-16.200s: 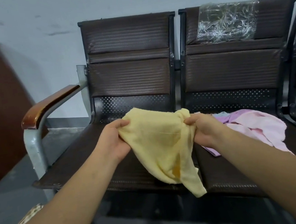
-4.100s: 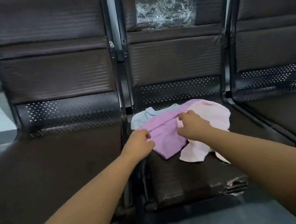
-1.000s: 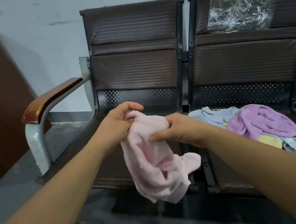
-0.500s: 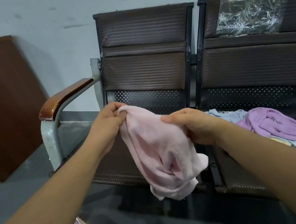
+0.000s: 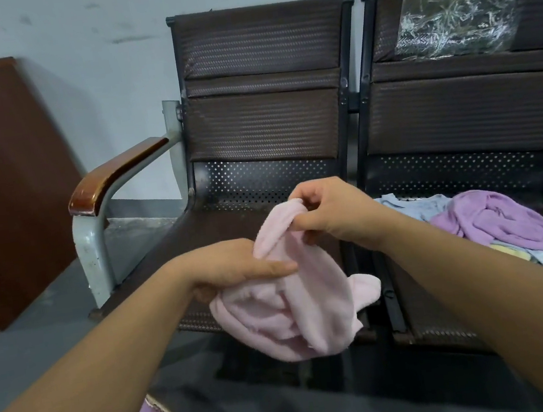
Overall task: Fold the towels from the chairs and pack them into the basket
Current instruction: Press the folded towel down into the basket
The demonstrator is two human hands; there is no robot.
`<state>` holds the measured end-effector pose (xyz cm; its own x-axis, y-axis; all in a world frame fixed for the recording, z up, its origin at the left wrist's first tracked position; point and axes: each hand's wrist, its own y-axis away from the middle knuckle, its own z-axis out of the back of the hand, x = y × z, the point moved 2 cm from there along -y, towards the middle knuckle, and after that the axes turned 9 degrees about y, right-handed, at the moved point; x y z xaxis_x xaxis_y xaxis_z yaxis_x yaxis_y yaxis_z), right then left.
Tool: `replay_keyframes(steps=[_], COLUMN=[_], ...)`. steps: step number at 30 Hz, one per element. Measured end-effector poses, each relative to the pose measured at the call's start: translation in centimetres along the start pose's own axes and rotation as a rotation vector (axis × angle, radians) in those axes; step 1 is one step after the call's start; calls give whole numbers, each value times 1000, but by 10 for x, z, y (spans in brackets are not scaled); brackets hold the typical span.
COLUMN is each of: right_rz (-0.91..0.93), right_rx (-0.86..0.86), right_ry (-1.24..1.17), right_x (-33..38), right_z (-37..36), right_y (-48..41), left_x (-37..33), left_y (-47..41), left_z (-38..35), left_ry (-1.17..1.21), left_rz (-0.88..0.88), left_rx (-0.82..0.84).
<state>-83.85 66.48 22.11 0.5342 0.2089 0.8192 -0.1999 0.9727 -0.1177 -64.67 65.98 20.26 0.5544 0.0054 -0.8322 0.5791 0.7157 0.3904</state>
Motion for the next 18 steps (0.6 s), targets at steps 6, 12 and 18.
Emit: replay_keyframes(steps=[6,12,18], right_rz=[-113,-324,-248], right_rx=[-44,289,-25], right_ry=[-136,57,-182], right_x=[-23,-62,-54], right_z=[-3,-9,-6], right_y=[-11,7,-3], left_x=[-5,-11,-13], left_y=[-18,-10,-7], left_z=[-5,14,16], left_ry=[1085,1404,1307], left_rz=[-185,-232,-285], left_rx=[-178,-345,-307])
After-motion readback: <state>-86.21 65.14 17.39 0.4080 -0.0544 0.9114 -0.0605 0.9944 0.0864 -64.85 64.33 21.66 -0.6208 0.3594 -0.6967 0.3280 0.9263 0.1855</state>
